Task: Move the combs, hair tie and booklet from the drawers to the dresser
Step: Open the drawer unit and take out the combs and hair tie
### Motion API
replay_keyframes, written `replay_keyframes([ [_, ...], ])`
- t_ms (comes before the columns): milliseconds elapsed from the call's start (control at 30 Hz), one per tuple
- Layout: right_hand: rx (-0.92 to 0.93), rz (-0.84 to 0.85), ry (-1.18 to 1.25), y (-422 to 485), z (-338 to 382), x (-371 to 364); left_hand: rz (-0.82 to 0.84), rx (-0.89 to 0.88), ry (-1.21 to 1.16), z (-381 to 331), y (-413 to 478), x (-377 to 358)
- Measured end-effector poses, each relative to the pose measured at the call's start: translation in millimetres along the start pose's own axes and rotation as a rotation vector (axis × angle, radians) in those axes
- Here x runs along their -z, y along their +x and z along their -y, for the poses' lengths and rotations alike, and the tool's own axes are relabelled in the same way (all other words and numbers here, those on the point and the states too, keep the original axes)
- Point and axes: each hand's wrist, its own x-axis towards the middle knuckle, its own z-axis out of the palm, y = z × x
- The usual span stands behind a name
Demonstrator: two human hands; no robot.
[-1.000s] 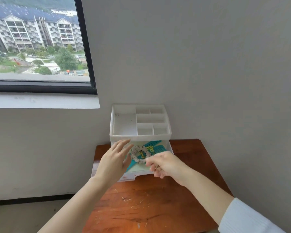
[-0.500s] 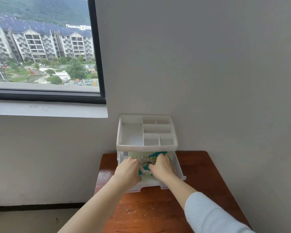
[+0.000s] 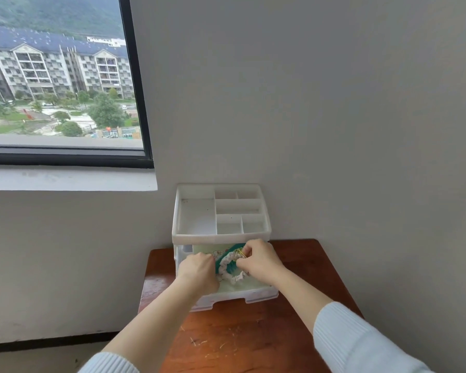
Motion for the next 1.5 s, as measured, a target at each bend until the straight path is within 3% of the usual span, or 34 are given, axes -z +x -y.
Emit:
replay_keyframes([
  [333,0.013,-0.105,0.137,-9.3,-6.1,32.4,0.033,-0.011,-0.008,-0.5,5.3,6.1],
  [533,0.018,-0.089,0.213,-12.3,0.1,48.4,0.272,-0.106,-0.311,16.2,8.0,28.7],
  [633,0.045,-0.077,0.234,-15.1,7.8,54.2,0.245,-0.097,-0.374,28.7,-0.6,47.7],
  [800,0.160,0.006,0.293,-29.5,24.4,56.7,0.169,0.064,-0.568,48.7,-55.6,61.2],
  [1000,0.379,0.190,0.366,-75.6,49.3,41.6,-0.062,0.306,-0.869,51.1,-178.0,41.9],
  [1133,0.532,0.383,0.410,-127.4,52.1,5.7,-0.283,0.581,-1.106,35.3,-270.6,-12.9],
  [1333,0.660,0.691,0.261,-246.7,57.4,-73.5,-0.564,0.865,-1.609,-1.1,-430.7,-99.8],
  [1500,0.847,0.908,0.133,-379.7,85.6,-136.7,-0.867,1.119,-1.598,-16.7,-579.7,-138.6],
])
